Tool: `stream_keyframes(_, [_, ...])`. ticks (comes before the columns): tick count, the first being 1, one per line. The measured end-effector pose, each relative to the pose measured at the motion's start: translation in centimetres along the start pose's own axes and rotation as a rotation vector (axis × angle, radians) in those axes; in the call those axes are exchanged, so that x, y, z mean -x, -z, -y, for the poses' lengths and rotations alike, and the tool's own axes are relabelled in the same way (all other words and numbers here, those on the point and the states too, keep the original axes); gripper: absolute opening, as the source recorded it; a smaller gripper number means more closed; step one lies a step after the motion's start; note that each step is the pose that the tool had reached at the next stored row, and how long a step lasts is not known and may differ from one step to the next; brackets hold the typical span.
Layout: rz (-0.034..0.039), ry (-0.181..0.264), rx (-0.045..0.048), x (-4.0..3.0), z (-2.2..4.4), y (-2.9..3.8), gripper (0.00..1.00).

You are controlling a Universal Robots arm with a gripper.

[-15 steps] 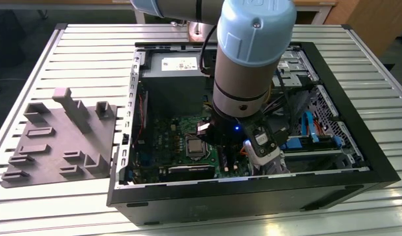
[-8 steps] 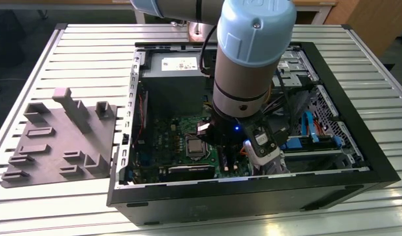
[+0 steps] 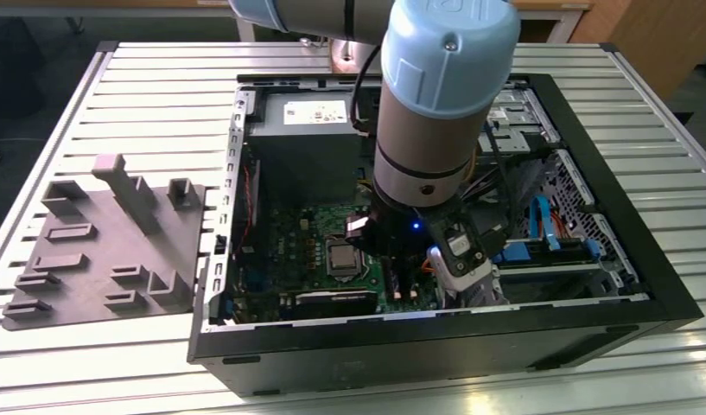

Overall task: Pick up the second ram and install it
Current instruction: 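Press down the second ram until it locks into place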

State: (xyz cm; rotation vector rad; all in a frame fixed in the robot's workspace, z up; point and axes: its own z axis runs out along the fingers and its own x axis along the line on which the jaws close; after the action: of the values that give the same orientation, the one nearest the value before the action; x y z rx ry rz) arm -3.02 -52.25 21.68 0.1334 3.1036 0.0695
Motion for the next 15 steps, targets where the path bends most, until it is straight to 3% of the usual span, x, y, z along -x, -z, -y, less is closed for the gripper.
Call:
stream_keyframes(6, [0.0005, 0.000, 0.0019, 0.01, -0.03, 0.13, 0.11])
stream_keyframes(15, [0.0003, 0.000, -0.0014, 0.05, -0.08, 1.59, 0.11])
